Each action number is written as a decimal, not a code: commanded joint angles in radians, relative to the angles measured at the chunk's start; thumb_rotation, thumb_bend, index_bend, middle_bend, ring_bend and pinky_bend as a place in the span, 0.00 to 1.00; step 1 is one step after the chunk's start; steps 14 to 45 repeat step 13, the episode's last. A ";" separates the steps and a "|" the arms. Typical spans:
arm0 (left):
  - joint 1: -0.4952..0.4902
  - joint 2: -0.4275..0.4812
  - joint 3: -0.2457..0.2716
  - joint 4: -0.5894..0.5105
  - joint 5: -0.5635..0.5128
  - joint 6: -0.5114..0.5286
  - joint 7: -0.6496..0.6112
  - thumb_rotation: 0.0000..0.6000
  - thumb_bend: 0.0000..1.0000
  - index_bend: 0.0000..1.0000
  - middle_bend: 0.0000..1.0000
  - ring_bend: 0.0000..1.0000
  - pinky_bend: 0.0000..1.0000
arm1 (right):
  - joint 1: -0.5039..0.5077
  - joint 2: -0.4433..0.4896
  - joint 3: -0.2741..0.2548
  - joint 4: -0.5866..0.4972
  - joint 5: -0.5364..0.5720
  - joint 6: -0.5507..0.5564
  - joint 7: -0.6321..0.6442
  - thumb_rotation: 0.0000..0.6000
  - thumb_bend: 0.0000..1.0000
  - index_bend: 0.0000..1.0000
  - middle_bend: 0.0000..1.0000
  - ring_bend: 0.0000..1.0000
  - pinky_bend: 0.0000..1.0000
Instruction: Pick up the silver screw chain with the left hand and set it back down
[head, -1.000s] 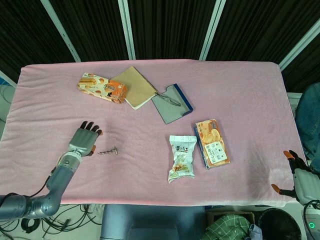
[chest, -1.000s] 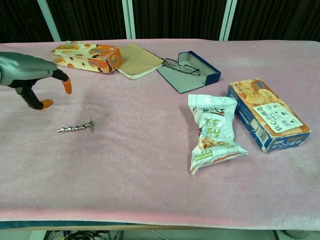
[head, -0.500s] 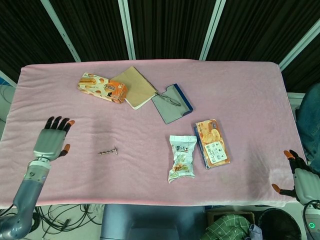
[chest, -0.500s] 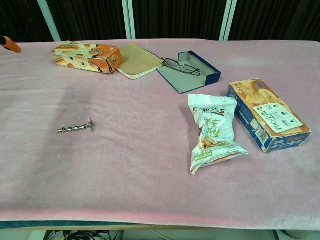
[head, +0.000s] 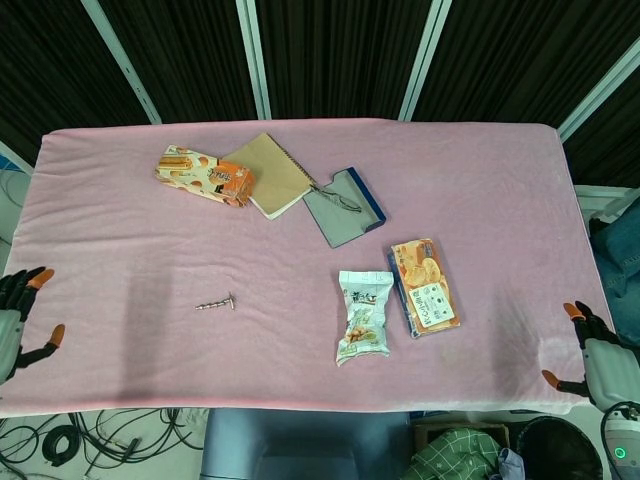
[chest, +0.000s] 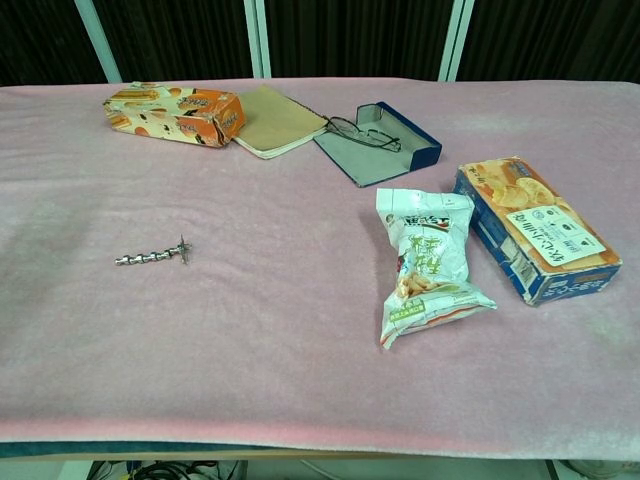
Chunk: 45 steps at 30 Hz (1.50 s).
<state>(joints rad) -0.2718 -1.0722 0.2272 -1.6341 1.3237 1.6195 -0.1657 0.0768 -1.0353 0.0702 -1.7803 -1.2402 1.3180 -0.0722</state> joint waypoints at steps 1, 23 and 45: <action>0.034 0.024 0.012 -0.006 0.011 0.014 0.026 1.00 0.38 0.11 0.06 0.00 0.00 | 0.001 -0.002 -0.002 0.005 -0.011 0.006 -0.009 1.00 0.09 0.00 0.00 0.06 0.18; 0.062 0.066 -0.037 -0.049 -0.009 -0.056 0.039 1.00 0.38 0.11 0.06 0.00 0.00 | -0.020 -0.070 0.011 0.095 -0.189 0.184 -0.014 1.00 0.09 0.00 0.00 0.06 0.18; 0.062 0.066 -0.037 -0.049 -0.009 -0.056 0.039 1.00 0.38 0.11 0.06 0.00 0.00 | -0.020 -0.070 0.011 0.095 -0.189 0.184 -0.014 1.00 0.09 0.00 0.00 0.06 0.18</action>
